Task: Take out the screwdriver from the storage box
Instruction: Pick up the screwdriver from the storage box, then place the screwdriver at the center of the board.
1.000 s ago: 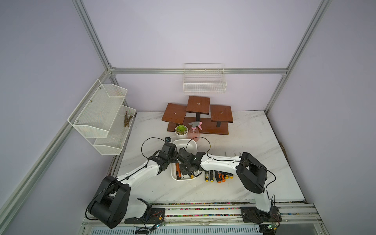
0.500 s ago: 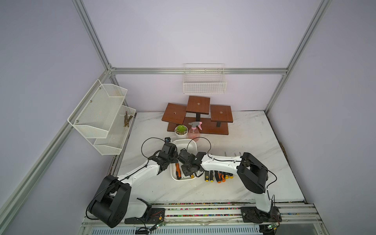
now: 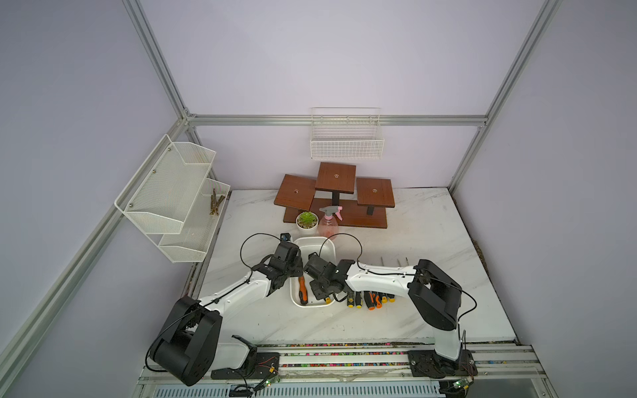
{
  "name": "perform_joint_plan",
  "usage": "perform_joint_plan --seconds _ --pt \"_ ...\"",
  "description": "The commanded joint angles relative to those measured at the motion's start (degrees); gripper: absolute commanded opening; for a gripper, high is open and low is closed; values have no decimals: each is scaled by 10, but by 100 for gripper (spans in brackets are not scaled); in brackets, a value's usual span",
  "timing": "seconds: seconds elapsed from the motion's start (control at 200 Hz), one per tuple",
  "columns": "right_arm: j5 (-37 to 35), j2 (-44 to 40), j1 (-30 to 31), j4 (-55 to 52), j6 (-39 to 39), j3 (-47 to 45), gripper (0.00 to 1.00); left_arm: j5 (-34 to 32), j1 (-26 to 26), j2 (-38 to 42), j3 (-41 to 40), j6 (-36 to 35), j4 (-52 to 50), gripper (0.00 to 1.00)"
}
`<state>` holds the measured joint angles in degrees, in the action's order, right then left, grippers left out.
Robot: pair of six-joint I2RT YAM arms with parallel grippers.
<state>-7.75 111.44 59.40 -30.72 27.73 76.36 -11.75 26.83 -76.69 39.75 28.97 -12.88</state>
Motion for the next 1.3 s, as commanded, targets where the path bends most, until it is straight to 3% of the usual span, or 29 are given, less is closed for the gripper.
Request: perform_joint_plan --seconds 0.0,0.55,0.99,1.295 --pt "8 -37 -2 15 -10 -15 0 -2 -2 17 26 2 24 0" --pt "45 -124 -3 35 4 -36 0 -5 -2 15 31 -2 20 0" --pt "-40 -256 -22 -55 12 -67 0 2 -2 19 18 -15 30 0" --pt "-68 -395 -96 -140 -11 -149 0 2 -2 20 0 -20 39 0"
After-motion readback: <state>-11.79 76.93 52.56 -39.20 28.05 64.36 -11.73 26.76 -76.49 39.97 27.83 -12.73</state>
